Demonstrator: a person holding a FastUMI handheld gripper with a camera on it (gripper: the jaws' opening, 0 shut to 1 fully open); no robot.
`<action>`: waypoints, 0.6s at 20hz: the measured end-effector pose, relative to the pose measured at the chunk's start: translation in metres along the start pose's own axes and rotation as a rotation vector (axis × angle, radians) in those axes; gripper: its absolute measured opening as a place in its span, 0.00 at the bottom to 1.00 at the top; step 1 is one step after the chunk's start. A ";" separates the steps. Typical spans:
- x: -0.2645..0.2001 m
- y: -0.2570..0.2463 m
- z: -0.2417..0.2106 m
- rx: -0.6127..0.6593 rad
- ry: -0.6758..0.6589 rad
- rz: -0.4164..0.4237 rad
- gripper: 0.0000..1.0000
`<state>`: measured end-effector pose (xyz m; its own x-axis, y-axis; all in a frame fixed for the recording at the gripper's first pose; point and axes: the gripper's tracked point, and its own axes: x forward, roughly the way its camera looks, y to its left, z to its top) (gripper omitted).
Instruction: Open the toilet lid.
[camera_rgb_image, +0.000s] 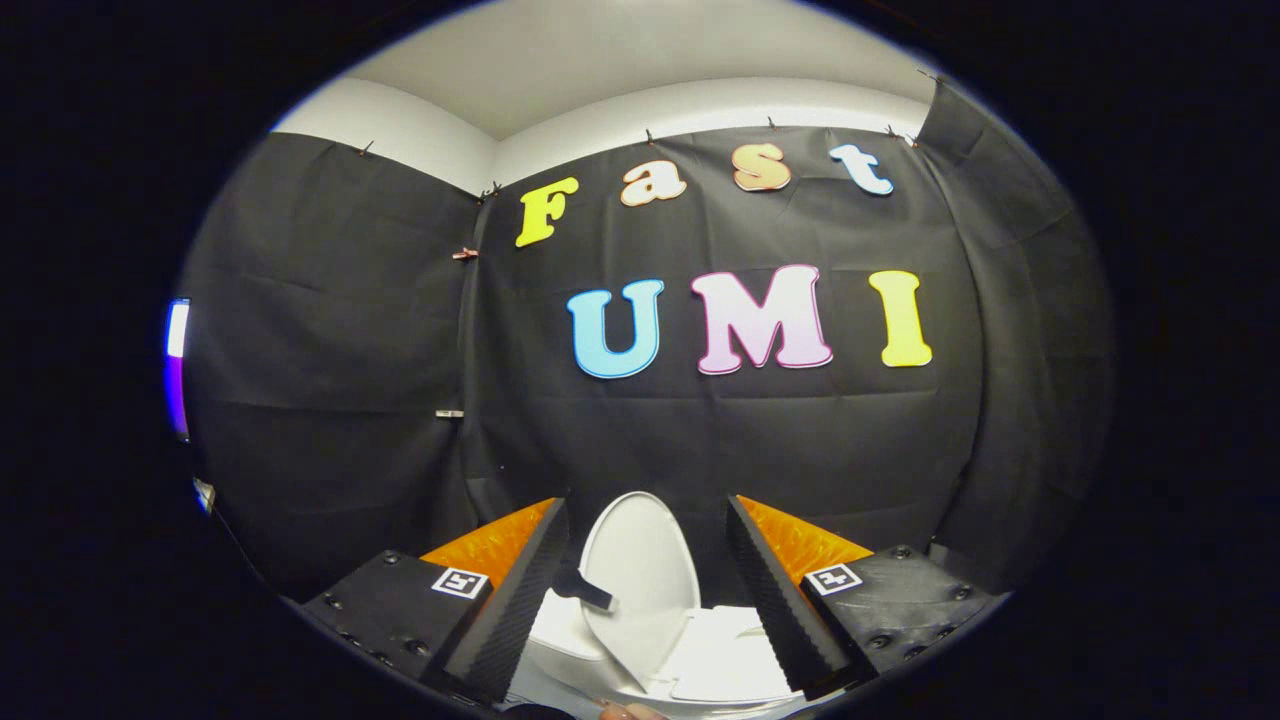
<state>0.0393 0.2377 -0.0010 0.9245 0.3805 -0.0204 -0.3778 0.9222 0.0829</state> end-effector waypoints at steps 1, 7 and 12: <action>-0.007 -0.006 0.005 -0.009 -0.005 -0.011 0.99; -0.046 -0.045 0.028 -0.017 -0.032 -0.075 0.99; -0.071 -0.074 0.033 -0.029 -0.041 -0.139 0.99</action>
<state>0.0032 0.1400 0.0269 0.9690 0.2468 0.0116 -0.2470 0.9675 0.0537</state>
